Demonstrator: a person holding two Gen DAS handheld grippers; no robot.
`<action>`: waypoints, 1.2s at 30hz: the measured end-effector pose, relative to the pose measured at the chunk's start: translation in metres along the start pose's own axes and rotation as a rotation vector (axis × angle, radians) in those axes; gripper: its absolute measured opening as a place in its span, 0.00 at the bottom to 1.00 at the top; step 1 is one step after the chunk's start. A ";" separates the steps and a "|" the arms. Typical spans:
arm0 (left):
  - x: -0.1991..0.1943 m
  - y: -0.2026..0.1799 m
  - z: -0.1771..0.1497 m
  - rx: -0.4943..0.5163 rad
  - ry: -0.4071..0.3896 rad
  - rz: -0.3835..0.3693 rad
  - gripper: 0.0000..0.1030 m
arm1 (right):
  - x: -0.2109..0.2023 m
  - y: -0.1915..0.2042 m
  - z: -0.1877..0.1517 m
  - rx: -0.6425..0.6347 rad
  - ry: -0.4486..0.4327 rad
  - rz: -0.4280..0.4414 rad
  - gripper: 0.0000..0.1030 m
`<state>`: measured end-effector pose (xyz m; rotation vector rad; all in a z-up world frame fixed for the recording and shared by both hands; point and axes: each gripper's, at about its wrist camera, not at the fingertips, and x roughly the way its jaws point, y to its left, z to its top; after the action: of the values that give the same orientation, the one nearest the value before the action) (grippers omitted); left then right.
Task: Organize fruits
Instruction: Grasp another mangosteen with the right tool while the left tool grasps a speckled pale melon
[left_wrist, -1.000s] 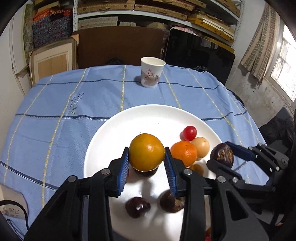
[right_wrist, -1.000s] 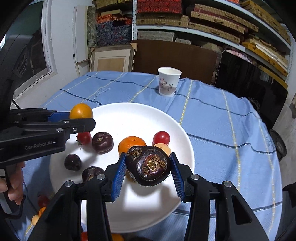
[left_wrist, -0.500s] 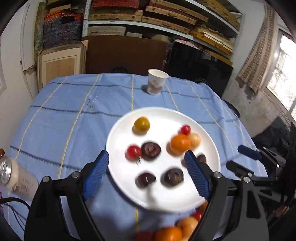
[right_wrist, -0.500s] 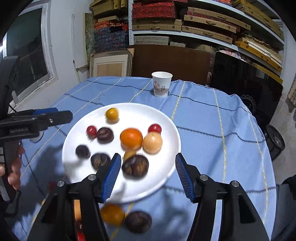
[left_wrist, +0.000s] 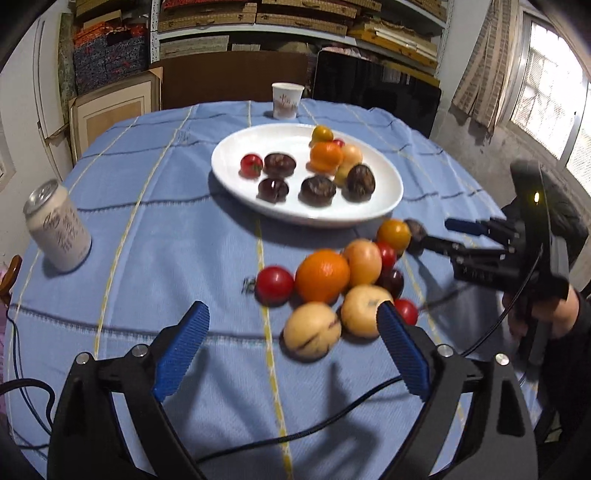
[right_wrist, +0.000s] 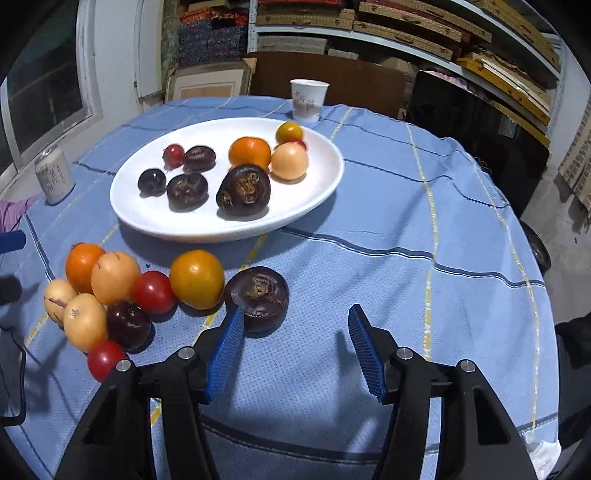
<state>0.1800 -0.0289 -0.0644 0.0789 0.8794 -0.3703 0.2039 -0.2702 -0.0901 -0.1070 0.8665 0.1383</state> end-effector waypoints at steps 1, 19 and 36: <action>0.002 0.001 -0.004 0.001 0.007 0.006 0.87 | 0.002 0.003 0.002 -0.010 0.001 0.000 0.58; 0.027 -0.006 -0.006 0.077 0.058 0.110 0.87 | 0.016 0.025 0.005 -0.082 0.053 -0.035 0.60; 0.048 -0.012 -0.002 0.100 0.088 0.122 0.87 | -0.035 0.025 -0.014 0.013 -0.030 0.103 0.42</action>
<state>0.2018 -0.0530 -0.1011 0.2415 0.9385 -0.2979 0.1670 -0.2509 -0.0736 -0.0482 0.8432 0.2296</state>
